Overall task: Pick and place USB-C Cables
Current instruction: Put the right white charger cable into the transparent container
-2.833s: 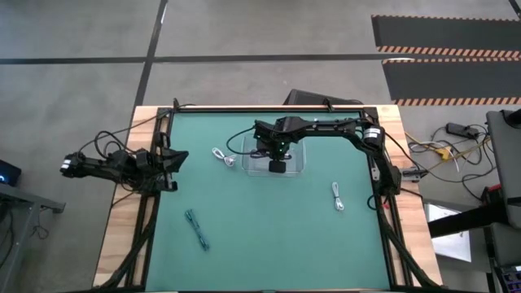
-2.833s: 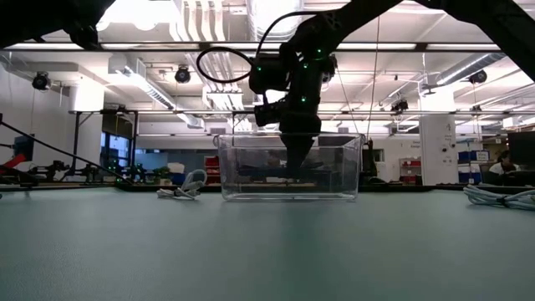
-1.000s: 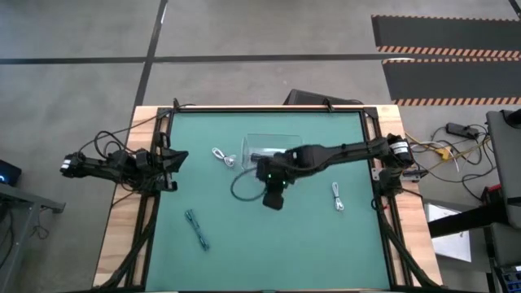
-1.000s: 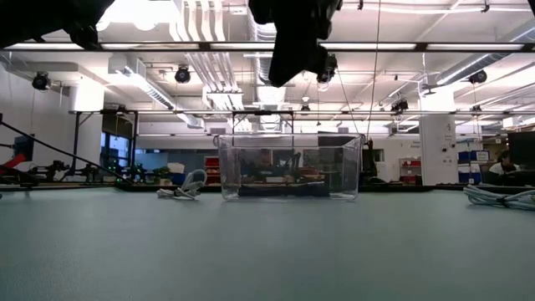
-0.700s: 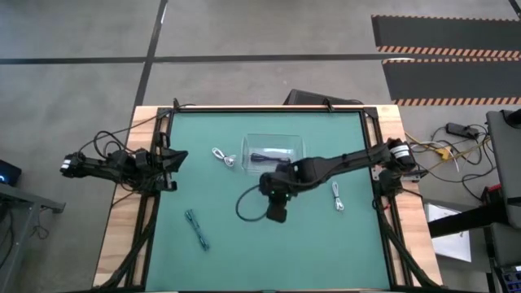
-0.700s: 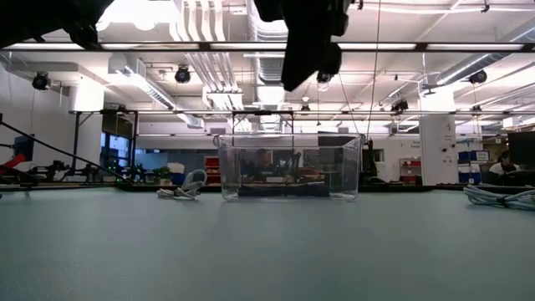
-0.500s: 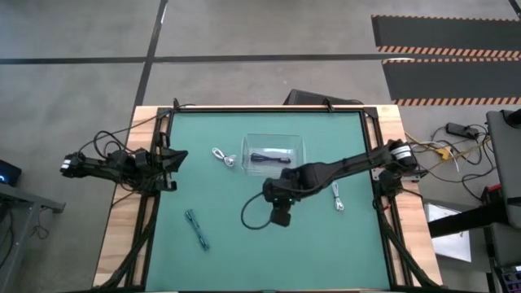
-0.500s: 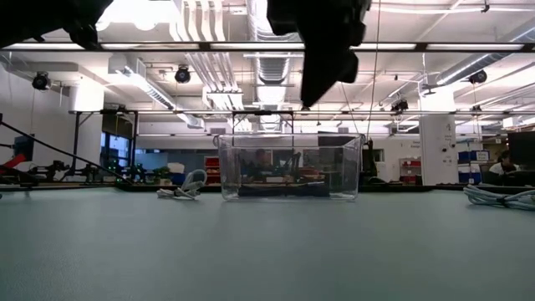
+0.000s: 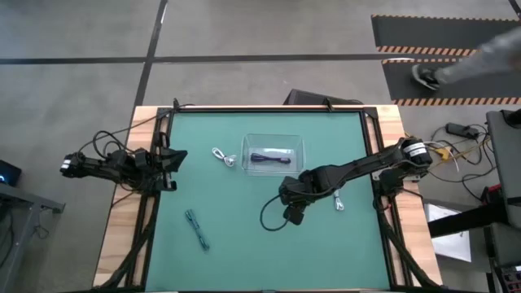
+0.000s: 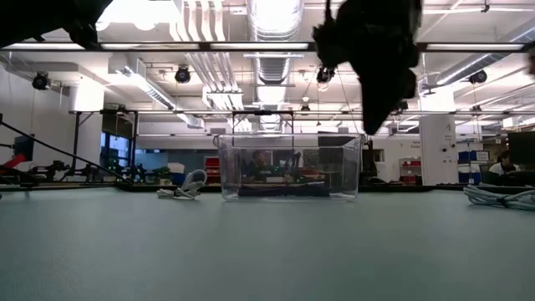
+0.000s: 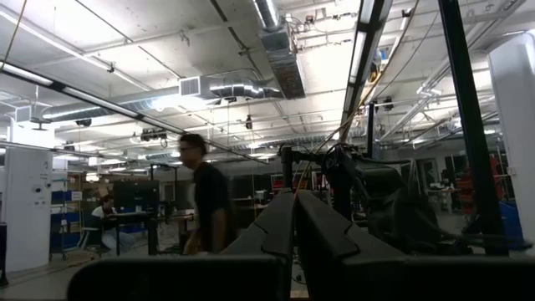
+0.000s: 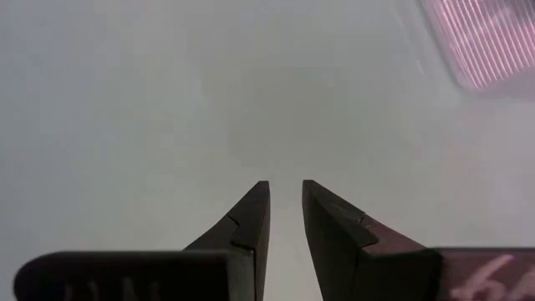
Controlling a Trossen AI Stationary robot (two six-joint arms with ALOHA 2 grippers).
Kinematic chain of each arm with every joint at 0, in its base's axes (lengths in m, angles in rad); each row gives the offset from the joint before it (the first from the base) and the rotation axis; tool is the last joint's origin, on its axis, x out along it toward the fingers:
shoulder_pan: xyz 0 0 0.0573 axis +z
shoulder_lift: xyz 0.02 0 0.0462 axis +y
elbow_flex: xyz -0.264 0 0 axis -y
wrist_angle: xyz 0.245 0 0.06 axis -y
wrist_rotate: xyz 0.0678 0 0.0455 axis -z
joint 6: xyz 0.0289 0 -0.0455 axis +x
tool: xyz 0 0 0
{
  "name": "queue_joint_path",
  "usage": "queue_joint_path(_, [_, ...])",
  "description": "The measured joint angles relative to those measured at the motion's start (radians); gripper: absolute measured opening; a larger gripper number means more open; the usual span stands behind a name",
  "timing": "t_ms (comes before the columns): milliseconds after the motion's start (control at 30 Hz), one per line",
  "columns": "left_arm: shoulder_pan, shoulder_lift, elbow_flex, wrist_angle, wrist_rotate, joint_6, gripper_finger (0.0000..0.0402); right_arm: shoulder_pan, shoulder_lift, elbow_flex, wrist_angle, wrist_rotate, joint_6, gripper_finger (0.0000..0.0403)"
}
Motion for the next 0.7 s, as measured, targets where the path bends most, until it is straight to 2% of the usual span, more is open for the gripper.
queue_joint_path(467, [0.000,0.000,0.000,-0.001,0.000,0.000,0.0000,0.000,-0.198,-0.329,-0.019,-0.001,0.346,0.0063])
queue_joint_path(700, [0.000,0.000,0.000,-0.001,0.000,0.000,0.0000,0.000,-0.277,-0.413,-0.089,-0.004,0.491,0.0063])
